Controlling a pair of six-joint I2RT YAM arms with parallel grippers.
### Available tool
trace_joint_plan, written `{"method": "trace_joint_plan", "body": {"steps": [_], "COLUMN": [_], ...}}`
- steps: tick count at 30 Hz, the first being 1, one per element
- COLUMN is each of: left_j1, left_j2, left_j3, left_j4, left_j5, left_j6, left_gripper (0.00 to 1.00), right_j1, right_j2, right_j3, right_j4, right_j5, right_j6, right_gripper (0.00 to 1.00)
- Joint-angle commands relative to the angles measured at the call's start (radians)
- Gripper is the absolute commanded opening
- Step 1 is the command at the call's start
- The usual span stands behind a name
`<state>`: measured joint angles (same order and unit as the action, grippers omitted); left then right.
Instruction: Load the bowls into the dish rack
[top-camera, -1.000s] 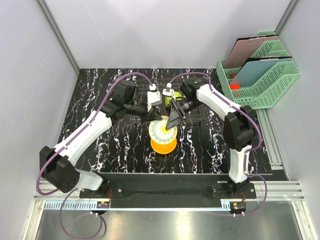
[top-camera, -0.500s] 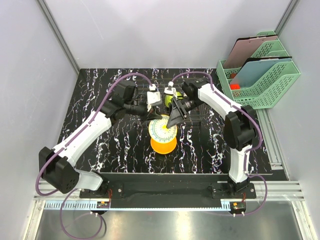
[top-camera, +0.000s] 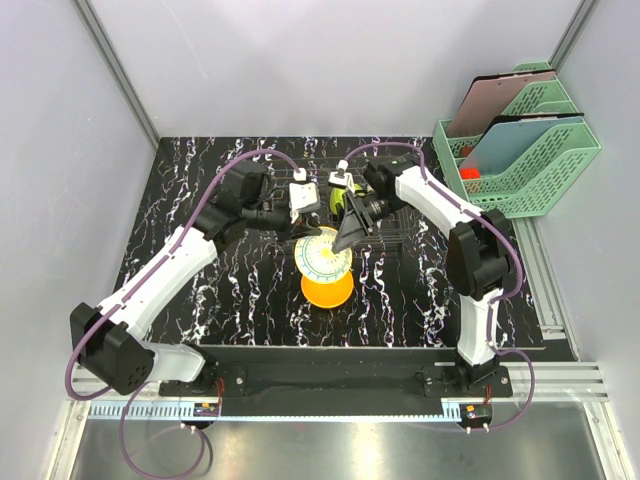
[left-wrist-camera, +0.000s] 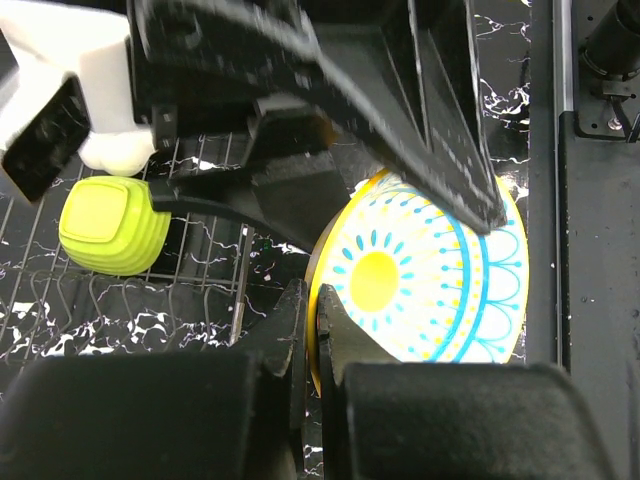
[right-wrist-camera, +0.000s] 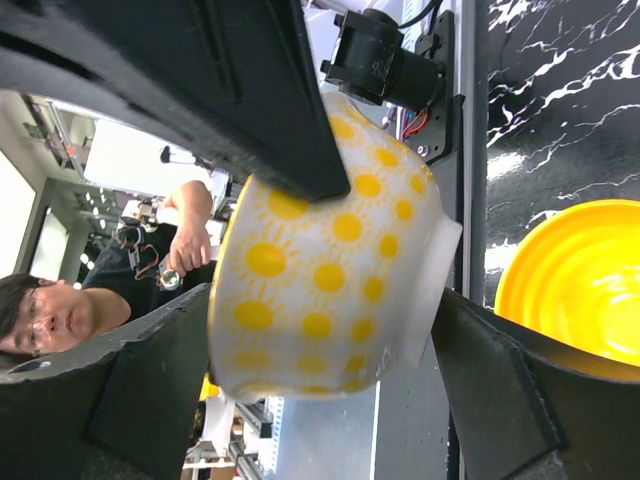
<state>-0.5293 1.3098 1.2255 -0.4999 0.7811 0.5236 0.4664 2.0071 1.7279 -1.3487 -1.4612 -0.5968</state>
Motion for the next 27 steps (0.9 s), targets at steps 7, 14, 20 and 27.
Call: {"method": "trace_joint_plan", "body": {"steps": [7, 14, 20, 27], "left_j1": [-0.006, -0.005, -0.006, 0.014], "left_j2": [-0.038, -0.034, -0.029, -0.040], "left_j3": [0.003, 0.000, 0.005, 0.057], "left_j4": [0.075, 0.077, 0.077, 0.038], "left_j5": [0.027, 0.018, 0.001, -0.014], "left_j6": [-0.005, -0.010, -0.020, -0.025], "left_gripper": [0.00, 0.00, 0.33, 0.58], "right_j1": [0.031, 0.031, 0.029, 0.020], "right_j2": [0.021, 0.012, -0.001, 0.030], "right_j3": [0.042, 0.051, 0.061, 0.091], "right_j4": [-0.299, -0.299, -0.297, -0.296], "right_j5": [-0.083, -0.071, -0.056, -0.013], "right_j6": [-0.012, -0.012, -0.015, -0.017], "right_gripper": [0.50, 0.05, 0.00, 0.00]}}
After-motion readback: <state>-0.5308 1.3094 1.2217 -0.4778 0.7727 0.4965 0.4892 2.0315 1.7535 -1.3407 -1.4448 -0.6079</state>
